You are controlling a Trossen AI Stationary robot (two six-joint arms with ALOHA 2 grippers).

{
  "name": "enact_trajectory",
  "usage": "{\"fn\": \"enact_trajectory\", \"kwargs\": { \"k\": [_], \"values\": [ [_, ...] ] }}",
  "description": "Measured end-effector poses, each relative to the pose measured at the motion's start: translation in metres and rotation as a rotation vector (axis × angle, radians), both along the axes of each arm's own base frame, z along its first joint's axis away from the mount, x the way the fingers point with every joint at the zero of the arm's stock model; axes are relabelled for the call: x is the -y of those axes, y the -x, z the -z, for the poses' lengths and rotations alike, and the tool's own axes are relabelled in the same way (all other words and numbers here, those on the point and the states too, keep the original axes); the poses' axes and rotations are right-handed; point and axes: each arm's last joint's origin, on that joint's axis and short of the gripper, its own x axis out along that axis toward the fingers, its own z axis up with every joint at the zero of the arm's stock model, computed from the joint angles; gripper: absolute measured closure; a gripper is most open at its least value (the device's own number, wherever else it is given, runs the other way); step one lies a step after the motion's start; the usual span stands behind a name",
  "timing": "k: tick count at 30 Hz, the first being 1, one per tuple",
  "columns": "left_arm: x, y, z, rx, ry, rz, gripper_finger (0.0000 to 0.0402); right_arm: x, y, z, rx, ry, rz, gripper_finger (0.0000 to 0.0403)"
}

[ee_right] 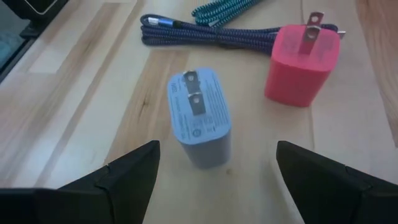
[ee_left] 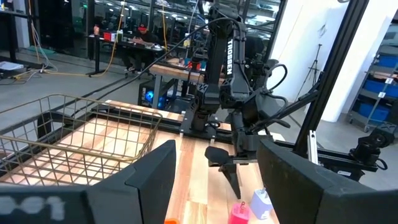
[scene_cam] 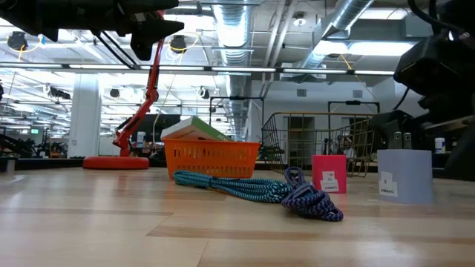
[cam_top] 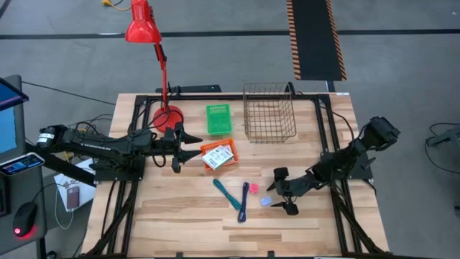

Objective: Pick and place items into bin
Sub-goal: Put the white adapter into the green bin

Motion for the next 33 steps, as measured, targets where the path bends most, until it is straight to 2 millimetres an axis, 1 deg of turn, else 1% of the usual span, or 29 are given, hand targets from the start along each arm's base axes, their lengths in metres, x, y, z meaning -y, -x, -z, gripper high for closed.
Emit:
{"fn": "enact_trajectory", "kwargs": {
  "k": [11,22,33],
  "values": [
    [0.0000,-0.0001,0.0010,-0.010,0.009,0.001,0.0189,-0.0005,-0.0002,-0.0004,0.001,-0.009,-0.009,0.0087],
    [0.0000,-0.0001,0.0011,-0.011,0.009,0.001,0.0189,-0.0011,-0.0011,-0.0018,0.021,-0.009,-0.021,0.0121],
    [0.0001,-0.0001,0.0021,-0.021,0.015,0.001,0.0189,-0.0034,-0.0050,-0.0058,0.041,-0.011,-0.026,0.0122]
  ]
}}
